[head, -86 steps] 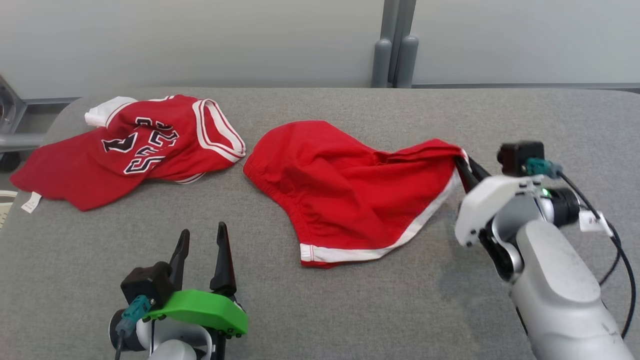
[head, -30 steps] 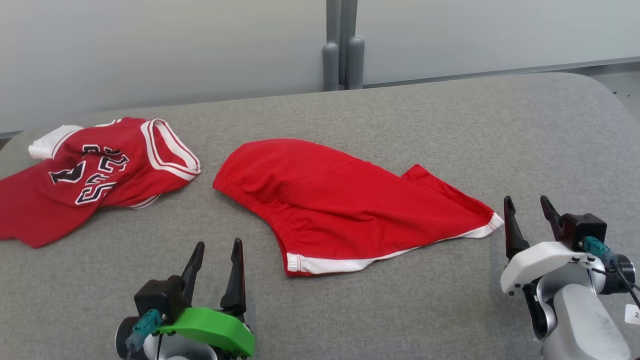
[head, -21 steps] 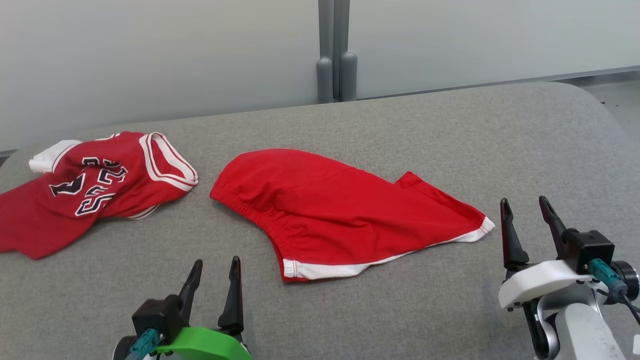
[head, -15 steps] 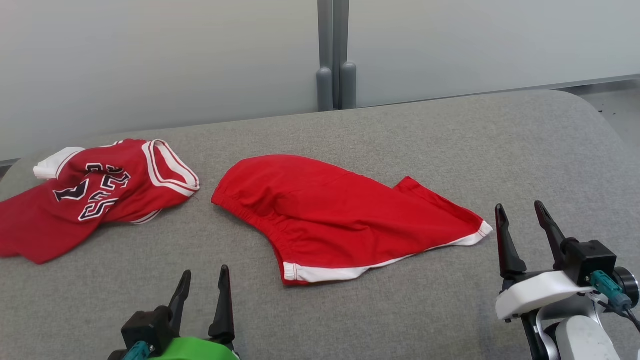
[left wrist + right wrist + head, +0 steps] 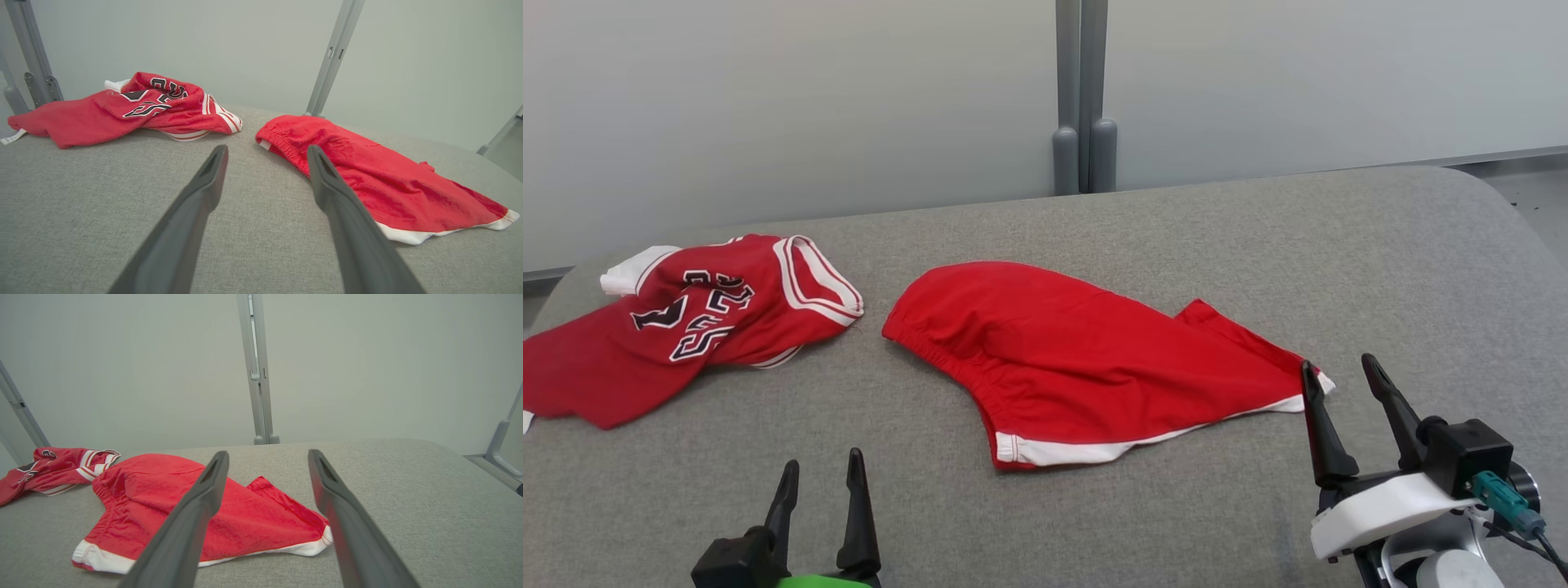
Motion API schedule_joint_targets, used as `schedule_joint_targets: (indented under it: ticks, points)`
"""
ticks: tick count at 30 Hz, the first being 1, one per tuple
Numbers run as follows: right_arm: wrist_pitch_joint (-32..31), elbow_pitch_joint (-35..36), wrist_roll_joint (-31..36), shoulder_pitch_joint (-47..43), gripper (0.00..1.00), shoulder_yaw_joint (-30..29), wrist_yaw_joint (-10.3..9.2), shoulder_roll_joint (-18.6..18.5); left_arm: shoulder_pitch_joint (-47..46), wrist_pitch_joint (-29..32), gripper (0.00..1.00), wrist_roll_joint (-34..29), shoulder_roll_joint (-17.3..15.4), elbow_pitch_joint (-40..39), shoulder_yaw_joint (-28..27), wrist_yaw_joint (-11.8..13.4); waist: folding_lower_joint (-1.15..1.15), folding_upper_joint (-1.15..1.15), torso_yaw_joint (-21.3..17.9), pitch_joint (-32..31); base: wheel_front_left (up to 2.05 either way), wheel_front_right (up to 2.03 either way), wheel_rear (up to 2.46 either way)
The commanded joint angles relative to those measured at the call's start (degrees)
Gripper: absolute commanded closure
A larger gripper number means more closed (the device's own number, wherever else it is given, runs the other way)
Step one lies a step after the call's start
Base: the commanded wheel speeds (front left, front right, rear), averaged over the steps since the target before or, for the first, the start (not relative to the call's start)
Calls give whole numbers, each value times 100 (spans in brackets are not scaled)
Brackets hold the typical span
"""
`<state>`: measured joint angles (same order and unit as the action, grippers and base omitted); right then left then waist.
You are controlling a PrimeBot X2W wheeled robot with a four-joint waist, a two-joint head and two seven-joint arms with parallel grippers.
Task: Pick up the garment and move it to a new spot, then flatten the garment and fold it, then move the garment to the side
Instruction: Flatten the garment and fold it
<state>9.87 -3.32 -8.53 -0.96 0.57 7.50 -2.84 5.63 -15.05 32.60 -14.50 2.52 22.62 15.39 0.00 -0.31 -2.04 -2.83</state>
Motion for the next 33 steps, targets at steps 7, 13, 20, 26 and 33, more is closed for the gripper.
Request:
schedule_joint_targets:
  ticks: [7,13,20,26,33]
  points:
    - [-82,21,-10,-27,0,114,-2,-11,132,-19,0,-245,109,7,-199,-118,0,31,70,48,0,0,0]
    - [-67,-15,-5,35,0,136,-2,-11,124,-19,0,-359,184,34,-307,-198,0,31,103,104,0,0,0]
    - [-30,-37,-8,67,0,141,-1,-11,118,-19,0,-453,215,60,-367,-267,0,31,116,145,0,0,0]
    - [-25,-55,-48,85,0,148,-2,-11,109,-19,0,-474,227,88,-396,-308,0,31,117,176,0,0,0]
    - [-8,-54,-39,116,0,122,-1,-11,-52,101,0,-532,174,190,-200,-456,0,31,116,216,0,0,0]
